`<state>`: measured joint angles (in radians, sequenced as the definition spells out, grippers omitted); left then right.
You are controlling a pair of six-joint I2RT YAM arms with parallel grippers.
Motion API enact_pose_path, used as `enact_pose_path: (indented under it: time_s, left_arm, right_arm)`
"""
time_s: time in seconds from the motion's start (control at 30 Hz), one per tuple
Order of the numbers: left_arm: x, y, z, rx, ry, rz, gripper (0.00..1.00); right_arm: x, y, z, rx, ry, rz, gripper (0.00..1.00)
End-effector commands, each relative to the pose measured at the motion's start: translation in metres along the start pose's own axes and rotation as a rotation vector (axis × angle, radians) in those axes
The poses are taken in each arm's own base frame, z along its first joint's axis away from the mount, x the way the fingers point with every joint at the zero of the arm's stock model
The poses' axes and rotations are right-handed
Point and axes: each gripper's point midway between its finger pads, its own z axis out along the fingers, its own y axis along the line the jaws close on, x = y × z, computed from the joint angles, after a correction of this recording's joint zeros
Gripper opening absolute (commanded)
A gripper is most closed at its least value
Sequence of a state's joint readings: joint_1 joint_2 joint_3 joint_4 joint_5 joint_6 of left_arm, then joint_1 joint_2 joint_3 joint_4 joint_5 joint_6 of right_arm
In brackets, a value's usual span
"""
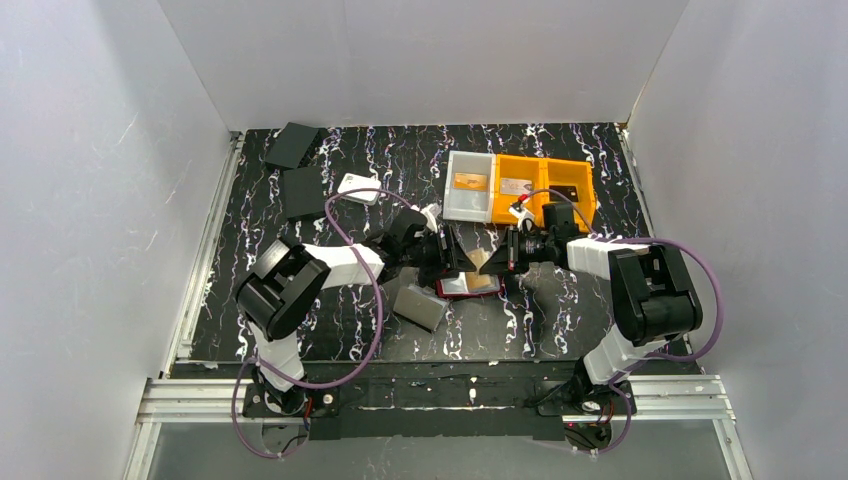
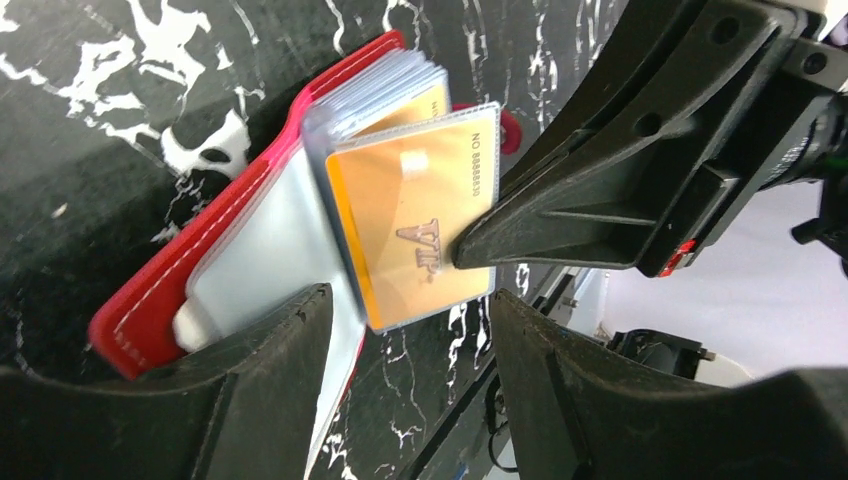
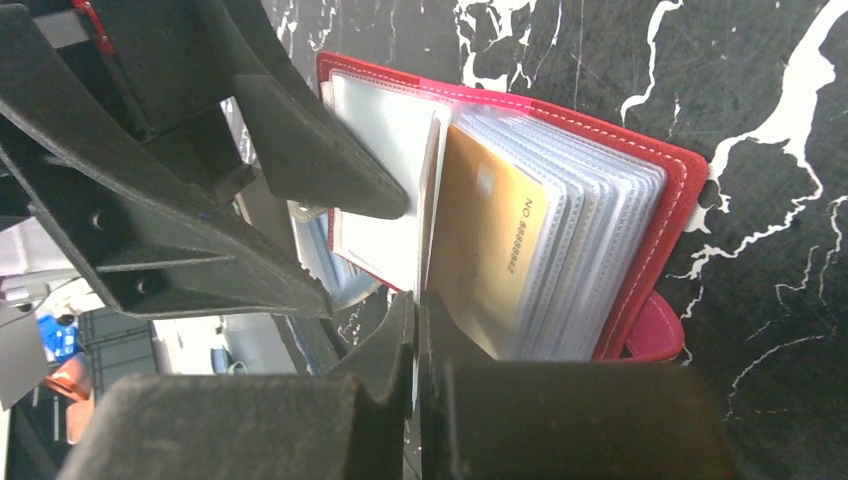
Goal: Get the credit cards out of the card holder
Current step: Remove the credit card from the card holder.
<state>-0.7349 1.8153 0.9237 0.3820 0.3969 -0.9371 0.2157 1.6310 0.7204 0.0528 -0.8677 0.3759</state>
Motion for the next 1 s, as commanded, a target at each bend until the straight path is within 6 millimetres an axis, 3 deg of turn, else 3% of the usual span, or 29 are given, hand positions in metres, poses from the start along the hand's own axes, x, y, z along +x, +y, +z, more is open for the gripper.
enact_pose_path:
  time_s: [0.0, 0.57, 0.73, 0.97]
  left_arm:
    - [0.0, -0.004, 0.005, 0.08, 0.014, -0.006, 0.57]
    - [-0.001, 0.009, 0.015, 0.13, 0.019, -0.099, 0.52]
    - [-0.003, 0.012, 0.016, 0.141, 0.016, -0.116, 0.5]
    - [-0.001, 0.014, 0.021, 0.15, 0.027, -0.127, 0.49]
  right_arm:
    - [-0.008, 0.017, -0.002, -0.115, -0.016, -0.018, 0.01]
    - [-0.005, 0.003, -0.002, -0.117, -0.007, 0.03, 0.01]
    - [0.0, -0.018, 0.002, -0.048, 0.011, 0.055, 0.01]
    - [0.005, -0.03, 0.005, -0.014, 0.041, 0.073, 0.18]
